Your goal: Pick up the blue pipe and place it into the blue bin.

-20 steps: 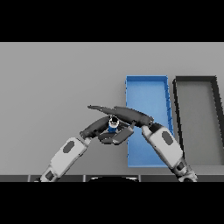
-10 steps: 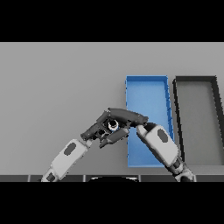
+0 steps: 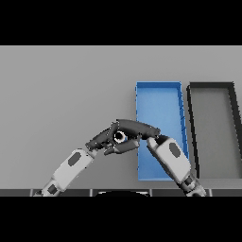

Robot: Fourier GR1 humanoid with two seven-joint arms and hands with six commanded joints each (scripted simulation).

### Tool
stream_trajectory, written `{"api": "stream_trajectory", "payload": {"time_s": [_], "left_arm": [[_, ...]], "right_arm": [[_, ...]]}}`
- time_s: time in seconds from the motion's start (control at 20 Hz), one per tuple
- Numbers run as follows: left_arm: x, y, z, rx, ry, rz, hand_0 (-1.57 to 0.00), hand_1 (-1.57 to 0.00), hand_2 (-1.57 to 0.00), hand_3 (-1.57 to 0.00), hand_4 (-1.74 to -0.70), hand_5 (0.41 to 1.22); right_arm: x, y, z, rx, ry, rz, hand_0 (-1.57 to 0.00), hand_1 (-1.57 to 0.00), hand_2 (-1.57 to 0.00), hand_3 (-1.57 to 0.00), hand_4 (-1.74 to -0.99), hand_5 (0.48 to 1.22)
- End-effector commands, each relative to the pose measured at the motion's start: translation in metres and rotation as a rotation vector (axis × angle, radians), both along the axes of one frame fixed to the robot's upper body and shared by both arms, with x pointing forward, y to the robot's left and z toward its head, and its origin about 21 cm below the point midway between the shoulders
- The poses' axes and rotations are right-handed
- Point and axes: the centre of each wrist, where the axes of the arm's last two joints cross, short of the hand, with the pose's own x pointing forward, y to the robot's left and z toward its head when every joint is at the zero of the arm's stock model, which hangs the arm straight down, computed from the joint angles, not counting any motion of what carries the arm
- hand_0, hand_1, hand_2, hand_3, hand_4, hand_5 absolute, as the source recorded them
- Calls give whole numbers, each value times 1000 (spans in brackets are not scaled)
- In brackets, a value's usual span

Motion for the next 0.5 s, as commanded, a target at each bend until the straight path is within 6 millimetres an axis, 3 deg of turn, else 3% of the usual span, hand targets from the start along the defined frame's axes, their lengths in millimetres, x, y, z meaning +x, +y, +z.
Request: {"api": "stream_trajectory", "payload": {"time_s": [0.0,0.1,0.2,0.45], "left_arm": [[2,1,1,20,7,-2,-1224,-1003,-1024,-416,-1437,1220],[3,3,1,53,11,-41,-783,-642,-655,-266,-1251,1220],[3,4,1,94,10,-57,-501,-410,-419,-170,-1110,1184],[2,4,-3,124,-17,-13,-163,-134,-137,-55,-880,842]], "right_arm": [[0,-2,3,-4,-14,-9,-1546,-1547,-1547,-1538,-1478,1186],[-3,1,2,-8,-13,-6,-1555,-1556,-1556,-1550,-1481,1198],[-4,2,2,-19,-3,-19,-1561,-1561,-1561,-1558,-1482,1206],[-6,2,4,16,13,-15,-1568,-1568,-1568,-1567,-1484,1216]]}}
